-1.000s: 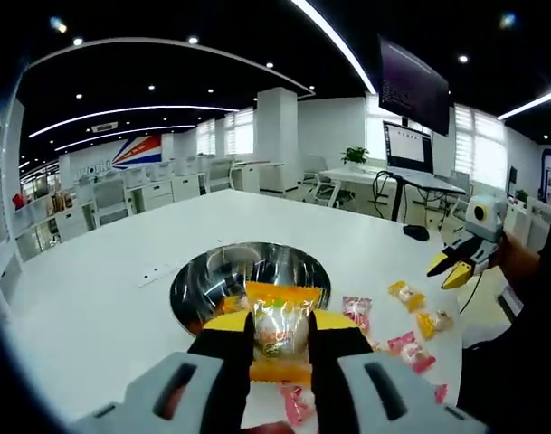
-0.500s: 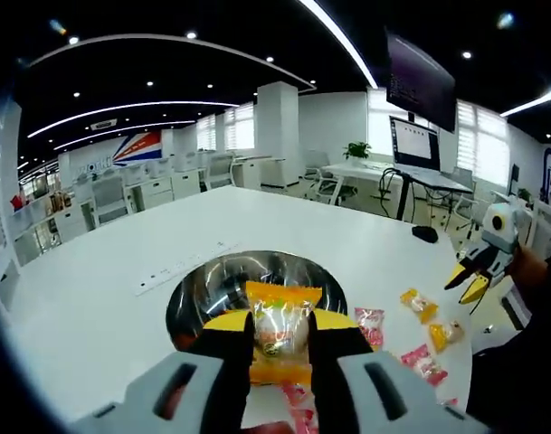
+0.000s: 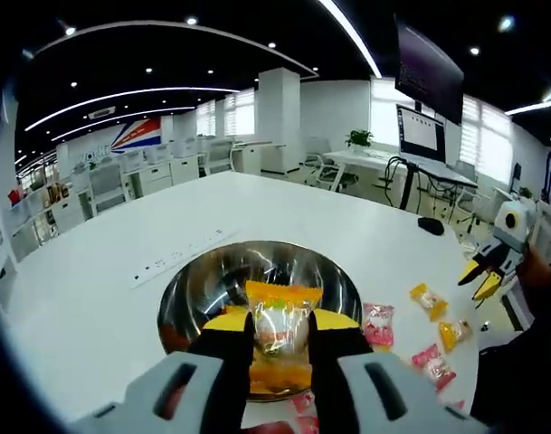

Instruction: Pick up the marshmallows scattered on the table and place them into the bowl on the table

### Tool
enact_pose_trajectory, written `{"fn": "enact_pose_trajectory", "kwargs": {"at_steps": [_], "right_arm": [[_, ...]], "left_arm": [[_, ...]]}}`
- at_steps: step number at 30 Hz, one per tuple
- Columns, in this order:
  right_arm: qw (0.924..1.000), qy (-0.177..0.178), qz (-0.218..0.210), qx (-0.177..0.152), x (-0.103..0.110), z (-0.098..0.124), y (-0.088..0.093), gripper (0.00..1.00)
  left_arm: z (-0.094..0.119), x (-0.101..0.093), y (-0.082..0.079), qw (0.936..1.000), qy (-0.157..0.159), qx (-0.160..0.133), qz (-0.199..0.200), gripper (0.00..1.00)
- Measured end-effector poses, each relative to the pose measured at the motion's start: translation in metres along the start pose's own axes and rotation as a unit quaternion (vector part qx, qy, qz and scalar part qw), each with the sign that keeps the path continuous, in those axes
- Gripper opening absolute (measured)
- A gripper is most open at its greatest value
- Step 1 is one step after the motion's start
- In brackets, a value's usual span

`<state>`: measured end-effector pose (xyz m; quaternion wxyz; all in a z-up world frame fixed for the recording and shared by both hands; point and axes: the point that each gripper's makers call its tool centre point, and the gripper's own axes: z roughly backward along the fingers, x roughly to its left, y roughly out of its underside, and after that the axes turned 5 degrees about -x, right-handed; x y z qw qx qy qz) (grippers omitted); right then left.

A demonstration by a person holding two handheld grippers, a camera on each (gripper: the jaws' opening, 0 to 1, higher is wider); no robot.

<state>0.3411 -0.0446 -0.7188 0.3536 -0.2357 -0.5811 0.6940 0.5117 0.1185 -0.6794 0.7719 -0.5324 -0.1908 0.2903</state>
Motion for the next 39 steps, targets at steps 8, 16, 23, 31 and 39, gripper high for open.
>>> {"fn": "enact_pose_trajectory", "kwargs": {"at_steps": [8, 16, 23, 31, 39], "right_arm": [[1.0, 0.002, -0.005, -0.004, -0.002, 0.005, 0.003, 0.2], [0.9999, -0.003, -0.013, -0.001, -0.005, -0.001, 0.005, 0.2], [0.9998, -0.015, -0.01, -0.002, -0.005, -0.008, 0.004, 0.2], [0.9997, -0.023, -0.007, 0.004, 0.004, -0.016, 0.002, 0.2], [0.9995, -0.032, -0.003, 0.006, 0.015, -0.022, -0.002, 0.2]], "left_arm": [[-0.016, 0.001, 0.01, 0.9997, -0.007, 0.025, -0.003, 0.25], [-0.029, 0.007, 0.006, 0.9993, -0.018, 0.032, 0.002, 0.25], [-0.033, 0.03, 0.002, 0.999, -0.032, 0.031, 0.01, 0.25], [-0.034, 0.035, -0.001, 0.9991, -0.029, 0.027, 0.016, 0.25], [-0.031, 0.02, -0.002, 0.9996, -0.008, 0.025, -0.008, 0.5]]}}
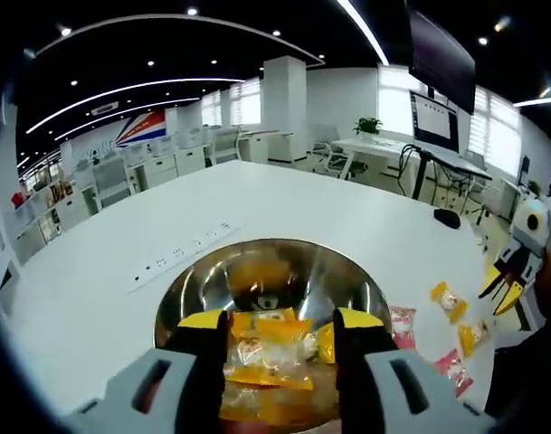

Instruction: Pick up the marshmallows scattered on the table and place them into the bowl on the table

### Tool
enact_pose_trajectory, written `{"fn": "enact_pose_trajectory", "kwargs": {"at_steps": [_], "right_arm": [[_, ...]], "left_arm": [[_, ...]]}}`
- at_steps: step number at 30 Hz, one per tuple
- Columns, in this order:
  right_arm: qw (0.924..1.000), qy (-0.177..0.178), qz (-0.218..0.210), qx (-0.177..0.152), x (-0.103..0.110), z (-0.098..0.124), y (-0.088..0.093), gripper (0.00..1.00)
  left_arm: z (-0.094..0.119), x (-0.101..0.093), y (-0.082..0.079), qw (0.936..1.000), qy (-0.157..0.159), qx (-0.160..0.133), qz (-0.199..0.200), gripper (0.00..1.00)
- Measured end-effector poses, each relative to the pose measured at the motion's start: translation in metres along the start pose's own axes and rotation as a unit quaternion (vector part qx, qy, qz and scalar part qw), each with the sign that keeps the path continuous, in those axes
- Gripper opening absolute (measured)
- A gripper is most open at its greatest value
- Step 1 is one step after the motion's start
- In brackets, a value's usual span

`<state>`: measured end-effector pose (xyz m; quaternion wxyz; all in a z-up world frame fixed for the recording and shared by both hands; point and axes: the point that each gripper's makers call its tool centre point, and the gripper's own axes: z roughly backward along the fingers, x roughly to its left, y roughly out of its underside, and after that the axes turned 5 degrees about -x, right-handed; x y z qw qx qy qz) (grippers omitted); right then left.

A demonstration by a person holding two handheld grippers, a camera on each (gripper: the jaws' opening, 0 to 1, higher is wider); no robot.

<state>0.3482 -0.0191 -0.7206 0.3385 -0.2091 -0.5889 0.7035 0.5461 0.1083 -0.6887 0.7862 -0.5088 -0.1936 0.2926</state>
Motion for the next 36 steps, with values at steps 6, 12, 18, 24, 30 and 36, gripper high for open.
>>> {"fn": "enact_pose_trajectory", "kwargs": {"at_steps": [6, 12, 18, 24, 30, 36], "right_arm": [[0.9996, -0.023, 0.012, 0.008, 0.008, -0.015, -0.007, 0.2], [0.998, -0.054, 0.03, 0.012, 0.014, -0.035, -0.022, 0.2], [0.9956, -0.08, 0.048, 0.009, 0.017, -0.046, -0.035, 0.2], [0.9946, -0.089, 0.052, 0.006, 0.012, -0.054, -0.039, 0.2], [0.9938, -0.097, 0.055, 0.002, 0.011, -0.062, -0.043, 0.2], [0.9939, -0.094, 0.058, -0.001, 0.011, -0.063, -0.046, 0.2]], "left_arm": [[0.017, -0.003, -0.005, 0.9997, -0.004, -0.017, 0.016, 0.48], [0.035, 0.006, -0.009, 0.9978, -0.031, -0.042, 0.041, 0.45], [0.05, 0.007, 0.008, 0.9972, -0.048, -0.032, 0.047, 0.43], [0.071, 0.005, 0.01, 0.9956, -0.065, -0.039, 0.055, 0.43], [0.094, 0.005, 0.003, 0.994, -0.081, -0.052, 0.052, 0.43], [0.121, 0.003, -0.005, 0.993, -0.084, -0.071, 0.044, 0.43]]}}
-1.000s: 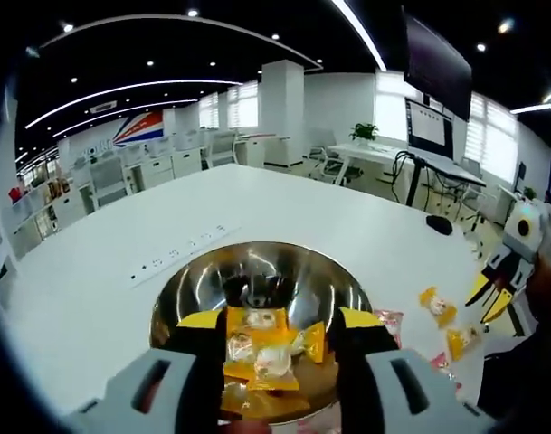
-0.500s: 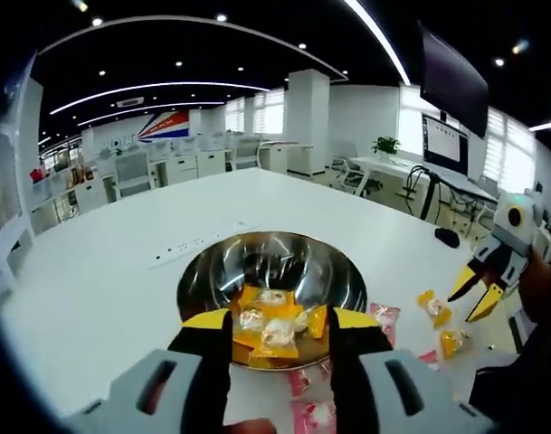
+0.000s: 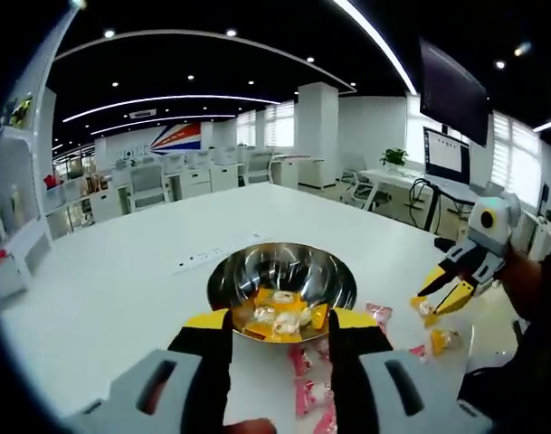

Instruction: Pick up the marshmallows scattered on the table and place them into the bowl on the table

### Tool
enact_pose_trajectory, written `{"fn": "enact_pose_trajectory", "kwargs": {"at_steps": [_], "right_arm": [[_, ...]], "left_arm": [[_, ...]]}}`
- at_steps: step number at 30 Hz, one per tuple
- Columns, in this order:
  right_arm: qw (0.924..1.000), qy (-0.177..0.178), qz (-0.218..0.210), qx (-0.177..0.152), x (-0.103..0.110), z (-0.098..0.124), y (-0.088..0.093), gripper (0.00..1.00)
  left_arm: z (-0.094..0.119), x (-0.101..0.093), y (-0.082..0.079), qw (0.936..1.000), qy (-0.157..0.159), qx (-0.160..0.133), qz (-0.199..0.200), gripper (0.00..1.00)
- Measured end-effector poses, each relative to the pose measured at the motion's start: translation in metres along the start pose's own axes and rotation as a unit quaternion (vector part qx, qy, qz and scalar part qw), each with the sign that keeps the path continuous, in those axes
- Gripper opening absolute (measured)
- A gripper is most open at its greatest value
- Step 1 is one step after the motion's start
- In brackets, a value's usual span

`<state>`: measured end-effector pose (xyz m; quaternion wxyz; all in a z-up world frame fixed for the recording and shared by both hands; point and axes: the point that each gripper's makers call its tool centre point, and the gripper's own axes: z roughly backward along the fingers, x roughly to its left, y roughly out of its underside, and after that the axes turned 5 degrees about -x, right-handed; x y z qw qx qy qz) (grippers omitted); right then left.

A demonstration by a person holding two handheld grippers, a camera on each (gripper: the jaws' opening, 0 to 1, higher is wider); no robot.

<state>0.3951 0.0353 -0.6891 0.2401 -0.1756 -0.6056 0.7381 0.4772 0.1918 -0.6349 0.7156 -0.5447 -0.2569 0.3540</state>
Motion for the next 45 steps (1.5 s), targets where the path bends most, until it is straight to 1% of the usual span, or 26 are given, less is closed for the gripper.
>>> {"fn": "enact_pose_trajectory", "kwargs": {"at_steps": [2, 4, 6, 9, 13, 19, 25, 31, 35, 39, 45], "right_arm": [[1.0, 0.003, 0.001, 0.0, -0.001, 0.001, -0.001, 0.2], [1.0, 0.007, 0.002, -0.002, -0.001, 0.001, -0.001, 0.2], [1.0, 0.009, 0.001, -0.001, 0.0, 0.001, 0.0, 0.2], [0.9999, 0.01, 0.002, 0.001, 0.003, 0.001, 0.001, 0.2], [0.9999, 0.014, 0.003, 0.001, 0.005, 0.001, 0.0, 0.2], [0.9998, 0.019, 0.006, 0.004, 0.008, 0.003, 0.0, 0.2], [0.9997, 0.023, 0.007, 0.005, 0.008, 0.005, 0.0, 0.2], [0.9996, 0.025, 0.007, 0.009, 0.005, 0.005, 0.002, 0.2], [0.9997, 0.023, 0.009, 0.006, 0.006, 0.002, 0.0, 0.2], [0.9997, 0.022, 0.01, 0.005, 0.006, 0.003, -0.001, 0.2], [0.9994, 0.031, 0.01, 0.011, 0.004, 0.007, 0.004, 0.2]], "left_arm": [[0.01, 0.0, -0.004, 0.9999, -0.003, -0.01, 0.003, 0.43], [0.021, -0.006, -0.009, 0.9996, 0.001, -0.025, 0.015, 0.43], [0.027, -0.008, -0.011, 0.9995, -0.001, -0.029, 0.013, 0.43], [0.04, -0.014, -0.009, 0.9994, -0.005, -0.033, 0.005, 0.43], [0.05, -0.019, -0.005, 0.9993, -0.003, -0.036, 0.003, 0.43], [0.067, -0.013, 0.006, 0.9991, -0.012, -0.039, 0.011, 0.43], [0.078, -0.012, 0.015, 0.9989, -0.019, -0.04, 0.019, 0.43], [0.091, -0.015, 0.016, 0.9985, -0.025, -0.044, 0.019, 0.43], [0.1, -0.02, 0.017, 0.9984, -0.027, -0.048, 0.017, 0.43], [0.104, -0.021, 0.021, 0.9982, -0.028, -0.049, 0.019, 0.43], [0.109, -0.022, 0.026, 0.9979, -0.028, -0.053, 0.024, 0.43]]}}
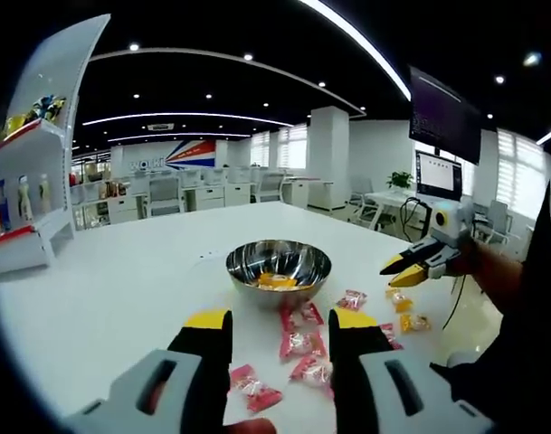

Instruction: Pick up the marshmallows scattered on the table and place them into the bowl on the table

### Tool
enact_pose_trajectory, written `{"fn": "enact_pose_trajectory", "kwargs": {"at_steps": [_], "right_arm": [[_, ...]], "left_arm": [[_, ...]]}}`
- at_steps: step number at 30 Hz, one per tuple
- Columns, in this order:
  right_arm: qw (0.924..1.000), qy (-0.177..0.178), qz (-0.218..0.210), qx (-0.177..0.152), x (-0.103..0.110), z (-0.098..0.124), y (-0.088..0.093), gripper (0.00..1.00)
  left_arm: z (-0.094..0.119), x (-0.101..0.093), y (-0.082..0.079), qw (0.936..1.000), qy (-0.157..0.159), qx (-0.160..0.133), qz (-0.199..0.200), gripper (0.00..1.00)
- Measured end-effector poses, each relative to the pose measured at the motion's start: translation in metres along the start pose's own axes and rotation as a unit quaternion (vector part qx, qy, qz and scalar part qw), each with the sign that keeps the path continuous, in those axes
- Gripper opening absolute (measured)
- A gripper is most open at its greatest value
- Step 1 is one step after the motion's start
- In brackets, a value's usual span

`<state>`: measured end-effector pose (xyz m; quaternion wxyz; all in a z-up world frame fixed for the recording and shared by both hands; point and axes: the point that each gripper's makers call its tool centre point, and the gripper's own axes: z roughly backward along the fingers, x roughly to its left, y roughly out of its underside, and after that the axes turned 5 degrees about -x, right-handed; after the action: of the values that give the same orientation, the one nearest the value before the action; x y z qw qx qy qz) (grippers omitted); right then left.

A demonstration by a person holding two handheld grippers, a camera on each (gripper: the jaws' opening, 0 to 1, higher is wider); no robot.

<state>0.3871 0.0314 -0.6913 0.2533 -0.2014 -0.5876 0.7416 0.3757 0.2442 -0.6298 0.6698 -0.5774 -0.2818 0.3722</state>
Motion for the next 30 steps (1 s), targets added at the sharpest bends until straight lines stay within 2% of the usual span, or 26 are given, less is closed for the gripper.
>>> {"fn": "enact_pose_trajectory", "kwargs": {"at_steps": [8, 13, 15, 21, 24, 26, 30], "right_arm": [[0.9999, 0.002, 0.01, -0.002, 0.002, 0.001, -0.003, 0.2], [0.9999, 0.005, 0.016, 0.0, 0.003, 0.0, -0.003, 0.21], [0.9994, 0.003, 0.033, 0.001, 0.005, 0.001, -0.005, 0.23], [0.999, 0.024, 0.038, -0.003, 0.0, 0.016, -0.011, 0.23], [0.9987, 0.034, 0.038, 0.003, -0.002, 0.024, -0.01, 0.23], [0.9984, 0.038, 0.041, 0.009, -0.002, 0.031, -0.007, 0.23], [0.998, 0.046, 0.04, 0.015, -0.004, 0.041, -0.001, 0.23]], "left_arm": [[0.009, -0.002, 0.01, 1.0, 0.005, -0.007, 0.004, 0.43], [0.017, 0.002, 0.03, 1.0, 0.002, 0.003, 0.009, 0.43], [0.02, 0.001, 0.038, 0.9997, 0.008, 0.009, 0.019, 0.44], [0.03, 0.001, 0.053, 0.9994, 0.014, 0.016, 0.029, 0.45], [0.036, 0.001, 0.059, 0.9994, 0.018, 0.025, 0.015, 0.49], [0.039, 0.004, 0.06, 0.9995, 0.015, 0.026, 0.01, 0.49], [0.043, 0.009, 0.056, 0.9994, 0.013, 0.009, 0.031, 0.48]]}}
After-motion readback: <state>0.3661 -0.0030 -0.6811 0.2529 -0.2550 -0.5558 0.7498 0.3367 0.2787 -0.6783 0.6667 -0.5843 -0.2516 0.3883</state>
